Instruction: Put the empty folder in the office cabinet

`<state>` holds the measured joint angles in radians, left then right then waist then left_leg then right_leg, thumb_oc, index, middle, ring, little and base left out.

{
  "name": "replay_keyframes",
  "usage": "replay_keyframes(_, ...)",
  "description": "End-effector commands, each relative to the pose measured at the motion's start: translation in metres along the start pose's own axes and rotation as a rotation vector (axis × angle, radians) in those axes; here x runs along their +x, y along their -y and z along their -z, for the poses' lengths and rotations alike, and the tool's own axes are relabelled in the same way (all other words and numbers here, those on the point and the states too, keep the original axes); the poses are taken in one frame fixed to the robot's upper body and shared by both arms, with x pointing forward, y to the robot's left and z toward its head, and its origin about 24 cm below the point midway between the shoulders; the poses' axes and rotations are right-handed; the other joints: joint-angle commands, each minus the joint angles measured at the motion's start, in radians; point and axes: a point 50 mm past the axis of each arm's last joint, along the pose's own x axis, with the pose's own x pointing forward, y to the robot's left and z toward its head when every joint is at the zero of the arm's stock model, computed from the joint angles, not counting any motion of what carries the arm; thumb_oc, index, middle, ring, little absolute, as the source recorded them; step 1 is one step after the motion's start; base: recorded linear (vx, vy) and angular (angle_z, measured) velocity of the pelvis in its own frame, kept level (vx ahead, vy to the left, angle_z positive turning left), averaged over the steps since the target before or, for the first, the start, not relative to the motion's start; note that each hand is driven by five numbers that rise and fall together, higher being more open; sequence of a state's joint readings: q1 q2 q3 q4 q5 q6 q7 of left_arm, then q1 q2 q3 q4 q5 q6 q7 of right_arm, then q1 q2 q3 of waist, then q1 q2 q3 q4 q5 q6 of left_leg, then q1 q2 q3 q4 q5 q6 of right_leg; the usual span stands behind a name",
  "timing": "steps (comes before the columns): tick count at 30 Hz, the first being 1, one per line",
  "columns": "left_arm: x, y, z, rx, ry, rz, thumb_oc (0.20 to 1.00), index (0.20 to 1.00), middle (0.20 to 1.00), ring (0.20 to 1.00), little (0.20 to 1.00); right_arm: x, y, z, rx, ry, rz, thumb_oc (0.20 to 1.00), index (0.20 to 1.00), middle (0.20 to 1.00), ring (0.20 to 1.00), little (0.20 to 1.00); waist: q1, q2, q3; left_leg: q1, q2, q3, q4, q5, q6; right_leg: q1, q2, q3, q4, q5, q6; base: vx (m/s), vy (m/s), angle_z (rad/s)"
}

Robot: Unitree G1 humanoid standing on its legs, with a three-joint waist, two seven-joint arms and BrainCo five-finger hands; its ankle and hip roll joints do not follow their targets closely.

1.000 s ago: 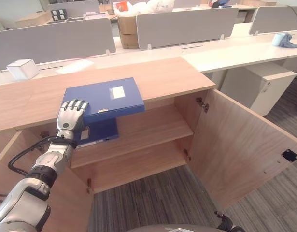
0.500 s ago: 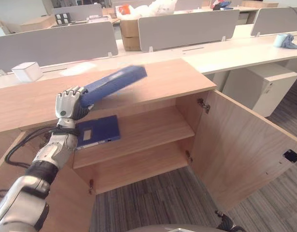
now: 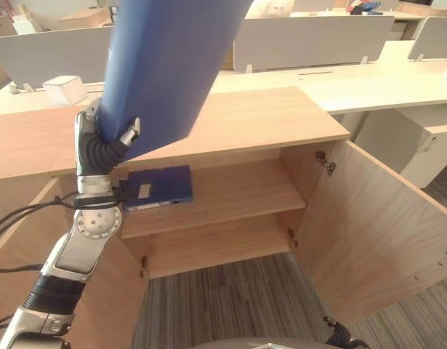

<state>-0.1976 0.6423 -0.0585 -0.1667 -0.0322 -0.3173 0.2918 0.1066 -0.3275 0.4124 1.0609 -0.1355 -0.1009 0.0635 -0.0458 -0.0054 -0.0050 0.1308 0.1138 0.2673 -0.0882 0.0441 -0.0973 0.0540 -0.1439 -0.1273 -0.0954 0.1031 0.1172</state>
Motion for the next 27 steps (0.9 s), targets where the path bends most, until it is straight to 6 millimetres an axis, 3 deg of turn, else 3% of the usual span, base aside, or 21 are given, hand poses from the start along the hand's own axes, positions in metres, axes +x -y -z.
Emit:
replay_keyframes(1,0.029,-0.025,-0.021,-0.174,0.158,-0.074,0.2,0.2,0.2,0.2,0.2,0.005,0.019,-0.019,-0.029,0.039,0.024,1.0,1.0,1.0,1.0,1.0,-0.016,-0.007,-0.015,0.04,0.042,-0.049,0.001,-0.086,-0.029,0.003,-0.082,0.016,0.009,0.008,0.072,0.0,0.0,0.0)
replay_keyframes(2,0.018,-0.023,-0.025,-0.351,0.16,-0.043,0.2,0.2,0.2,0.2,0.2,0.004,0.025,-0.038,-0.009,0.14,0.018,1.0,1.0,1.0,1.0,1.0,-0.009,-0.012,-0.009,0.04,0.042,-0.052,0.001,-0.085,-0.027,0.004,-0.083,0.013,0.011,0.008,0.071,0.0,0.0,0.0)
replay_keyframes(4,0.017,-0.024,-0.025,-0.352,0.159,-0.043,0.2,0.2,0.2,0.2,0.2,0.004,0.025,-0.037,-0.009,0.14,0.018,1.0,1.0,1.0,1.0,1.0,-0.009,-0.011,-0.01,0.04,0.042,-0.052,0.001,-0.085,-0.027,0.004,-0.083,0.013,0.01,0.008,0.071,0.0,0.0,0.0)
replay_keyframes(5,0.013,-0.022,-0.024,-0.406,0.145,-0.033,0.2,0.2,0.2,0.2,0.2,0.003,0.026,-0.046,-0.007,0.183,0.014,1.0,1.0,1.0,1.0,1.0,-0.007,-0.013,-0.007,0.038,0.042,-0.053,0.001,-0.084,-0.027,0.004,-0.084,0.013,0.01,0.008,0.07,0.0,0.0,0.0)
replay_keyframes(6,0.004,-0.019,-0.021,-0.47,0.116,0.002,0.2,0.2,0.2,0.2,0.2,-0.002,0.034,-0.067,-0.001,0.294,0.017,1.0,1.0,1.0,1.0,1.0,-0.004,-0.016,-0.003,0.036,0.041,-0.054,0.001,-0.084,-0.025,0.002,-0.084,0.013,0.01,0.009,0.069,0.0,0.0,0.0)
replay_keyframes(9,-0.007,-0.019,-0.017,-0.5,0.075,0.035,0.2,0.2,0.2,0.2,0.2,-0.012,0.043,-0.087,-0.006,0.413,0.017,1.0,1.0,1.0,1.0,1.0,0.0,-0.018,-0.001,0.036,0.041,-0.053,0.001,-0.084,-0.025,0.002,-0.085,0.013,0.011,0.01,0.07,0.0,0.0,0.0)
replay_keyframes(12,-0.029,-0.021,0.001,-0.566,-0.05,0.041,0.2,0.2,0.2,0.2,0.2,-0.037,0.064,-0.125,-0.004,0.638,0.037,1.0,1.0,1.0,1.0,1.0,0.01,-0.023,0.007,0.034,0.04,-0.054,0.001,-0.082,-0.022,0.001,-0.087,0.01,0.012,0.011,0.071,-0.01,0.006,0.01)
replay_keyframes(13,-0.041,-0.02,0.008,-0.594,-0.108,0.056,0.2,0.2,0.2,0.2,0.2,-0.056,0.074,-0.148,-0.021,0.774,0.05,1.0,1.0,1.0,1.0,1.0,0.014,-0.027,0.012,0.034,0.04,-0.054,0.001,-0.081,-0.02,0.002,-0.087,0.008,0.012,0.011,0.071,0.0,0.0,0.0)
replay_keyframes(14,-0.041,-0.02,0.008,-0.597,-0.109,0.056,0.2,0.2,0.2,0.2,0.2,-0.057,0.075,-0.147,-0.021,0.771,0.05,1.0,1.0,1.0,1.0,1.0,0.015,-0.025,0.011,0.034,0.04,-0.054,0.001,-0.082,-0.02,0.002,-0.087,0.008,0.012,0.011,0.071,0.0,0.0,0.0)
replay_keyframes(15,-0.053,-0.018,0.015,-0.632,-0.166,0.067,0.2,0.2,0.2,0.2,0.2,-0.075,0.083,-0.162,-0.022,0.88,0.061,1.0,1.0,1.0,1.0,1.0,0.018,-0.029,0.015,0.033,0.04,-0.054,0.001,-0.081,-0.018,0.003,-0.087,0.006,0.013,0.01,0.071,0.0,0.0,0.0)
replay_keyframes(20,-0.074,-0.017,0.024,-0.67,-0.261,0.085,0.2,0.2,0.2,0.2,0.2,-0.115,0.1,-0.189,0.011,1.1,0.079,1.0,1.0,1.0,1.0,1.0,0.027,-0.033,0.018,0.033,0.039,-0.055,0.001,-0.08,-0.013,0.005,-0.09,0.001,0.013,0.01,0.071,0.0,0.0,0.0)
replay_keyframes(27,-0.083,-0.011,0.027,-0.72,-0.287,0.081,0.2,0.2,0.2,0.2,0.2,-0.151,0.118,-0.211,0.082,1.301,0.13,1.0,1.0,1.0,1.0,1.0,0.035,-0.039,0.018,0.032,0.039,-0.058,0.001,-0.081,-0.008,0.006,-0.092,-0.001,0.014,0.009,0.072,0.0,0.001,0.03)
